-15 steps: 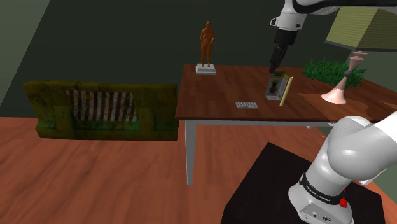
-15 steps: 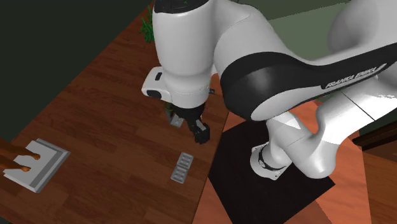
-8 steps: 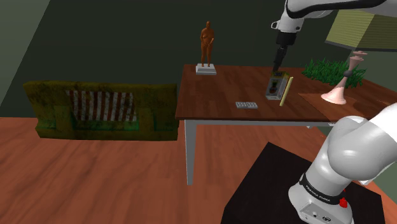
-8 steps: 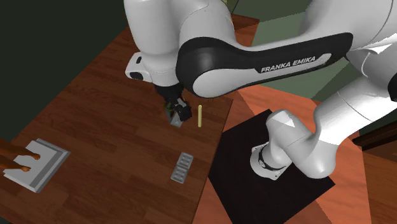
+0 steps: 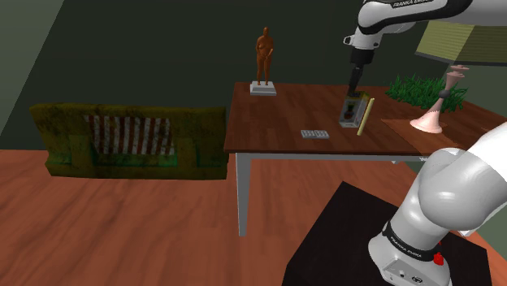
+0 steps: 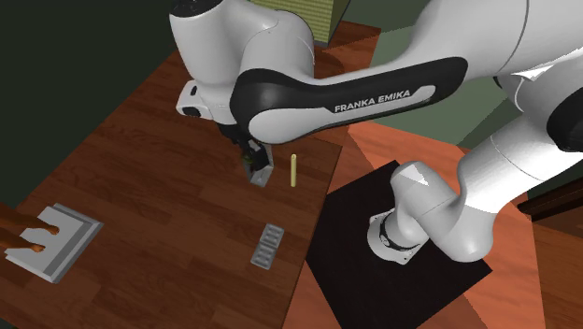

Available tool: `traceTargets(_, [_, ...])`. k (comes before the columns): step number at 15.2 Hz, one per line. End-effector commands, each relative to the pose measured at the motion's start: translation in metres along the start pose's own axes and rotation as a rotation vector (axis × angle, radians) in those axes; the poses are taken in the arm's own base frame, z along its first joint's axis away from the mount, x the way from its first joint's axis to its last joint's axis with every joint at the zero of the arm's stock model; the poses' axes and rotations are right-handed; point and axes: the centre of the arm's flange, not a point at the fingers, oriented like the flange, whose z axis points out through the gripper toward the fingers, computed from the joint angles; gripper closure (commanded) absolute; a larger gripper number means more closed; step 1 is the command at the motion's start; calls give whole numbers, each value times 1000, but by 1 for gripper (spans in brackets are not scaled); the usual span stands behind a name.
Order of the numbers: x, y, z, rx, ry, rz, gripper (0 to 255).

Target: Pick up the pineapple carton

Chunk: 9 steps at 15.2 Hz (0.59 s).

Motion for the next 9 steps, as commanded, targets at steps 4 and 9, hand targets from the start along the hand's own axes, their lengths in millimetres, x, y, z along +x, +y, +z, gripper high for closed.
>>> traceTargets(4, [1,0,19,0,0,0,0])
traceTargets(9, [1,1,18,0,0,0,255])
